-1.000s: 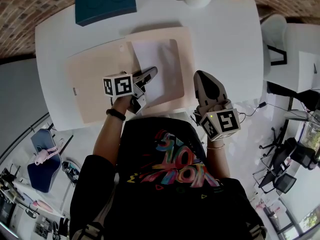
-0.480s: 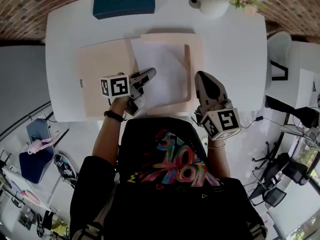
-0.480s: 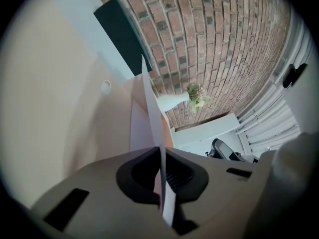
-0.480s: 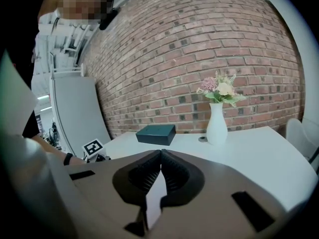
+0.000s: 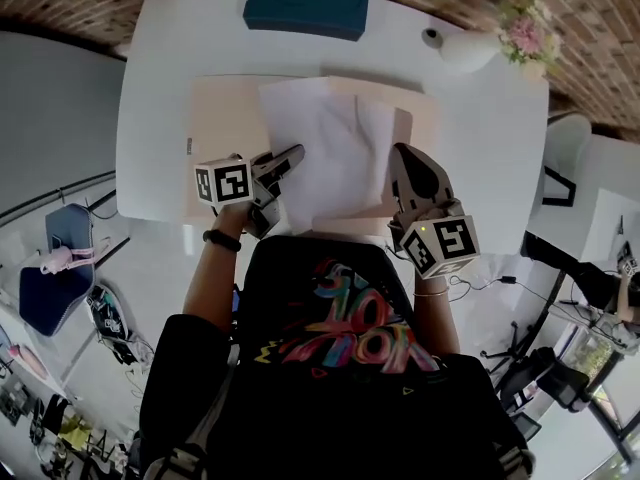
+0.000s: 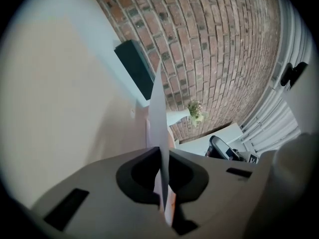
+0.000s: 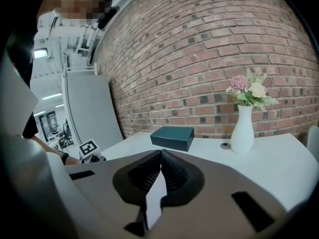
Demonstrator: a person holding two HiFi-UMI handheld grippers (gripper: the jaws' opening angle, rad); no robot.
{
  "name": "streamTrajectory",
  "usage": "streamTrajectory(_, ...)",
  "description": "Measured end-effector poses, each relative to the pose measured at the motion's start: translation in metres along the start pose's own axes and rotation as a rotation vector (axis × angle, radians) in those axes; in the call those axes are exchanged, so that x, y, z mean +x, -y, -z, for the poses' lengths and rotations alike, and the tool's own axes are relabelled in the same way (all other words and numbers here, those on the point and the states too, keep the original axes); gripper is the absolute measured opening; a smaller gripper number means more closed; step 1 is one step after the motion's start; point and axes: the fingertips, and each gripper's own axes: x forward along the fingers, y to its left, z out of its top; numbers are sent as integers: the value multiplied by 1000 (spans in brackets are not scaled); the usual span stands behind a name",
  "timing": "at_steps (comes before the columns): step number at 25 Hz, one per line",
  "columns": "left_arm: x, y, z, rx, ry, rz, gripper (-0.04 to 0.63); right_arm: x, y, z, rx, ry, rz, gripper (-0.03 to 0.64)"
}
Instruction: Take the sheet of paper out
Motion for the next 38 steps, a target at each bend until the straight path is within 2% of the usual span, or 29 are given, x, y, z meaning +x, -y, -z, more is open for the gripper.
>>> streamTrajectory(8,-59,-2,-25,11,160,-39,23,17,-29,-11,-53,0,-71,20)
streamTrajectory(15,-95,17,-49,134,240,-90,23,19,-45,-29,-71,36,-77,20)
streamTrajectory(24,-105,64,-77,250,321,-52,23,7,-49,-47,-74,93,-48,20)
streamTrajectory(27,-103,89,-87,335,353,-53,23,-2,-44,-52,-73,115,-21,20)
streamTrajectory(32,-95,138,-99,528,404,-52,23,-17,-32,-59,-65,147,23,20)
streamTrajectory(38,-79,184,-97,818,414,-129,23,-37,-19,-65,-86,162,66,20)
